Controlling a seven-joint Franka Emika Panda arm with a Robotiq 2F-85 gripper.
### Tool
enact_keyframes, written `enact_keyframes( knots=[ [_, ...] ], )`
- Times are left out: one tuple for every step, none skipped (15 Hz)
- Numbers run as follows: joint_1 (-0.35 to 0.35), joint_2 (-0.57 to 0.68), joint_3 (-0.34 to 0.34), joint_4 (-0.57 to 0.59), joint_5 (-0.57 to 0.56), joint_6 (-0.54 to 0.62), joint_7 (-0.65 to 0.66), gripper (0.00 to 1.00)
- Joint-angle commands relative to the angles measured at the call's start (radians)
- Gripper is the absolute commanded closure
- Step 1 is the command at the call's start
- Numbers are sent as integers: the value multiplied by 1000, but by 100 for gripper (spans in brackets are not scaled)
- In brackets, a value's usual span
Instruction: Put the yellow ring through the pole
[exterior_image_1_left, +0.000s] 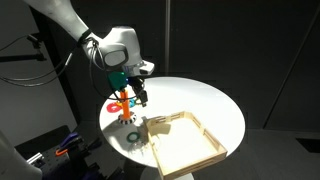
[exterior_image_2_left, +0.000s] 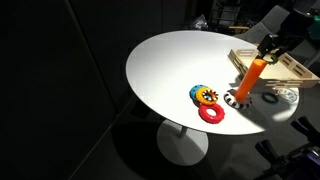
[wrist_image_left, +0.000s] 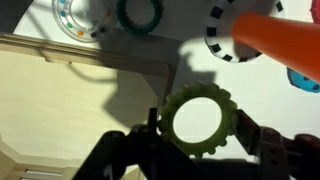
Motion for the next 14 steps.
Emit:
enact_keyframes(
  knots=[
    [-24,-38,33,60,109,-98,-83,51],
    [-24,-43,37,75,140,-120,-99,51],
    [-23,-47,39,89,168,-139,-116,51],
    [-22,-50,41,102,189,-159,-125,51],
    [-21,-52,44,115,208,-183,-135,51],
    [-20,-53,46,127,222,-208,-140,51],
    [-18,-55,48,139,235,-240,-145,51],
    [-18,-55,49,149,242,-265,-146,51],
    [-18,-56,51,159,245,-296,-147,51],
    [-17,-56,54,168,246,-322,-144,51],
    [-16,-57,56,176,252,-346,-146,51],
    [-15,-57,58,181,257,-362,-146,51],
    [-14,-56,61,187,263,-380,-145,51],
    [-13,-54,64,190,269,-393,-144,51]
  ],
)
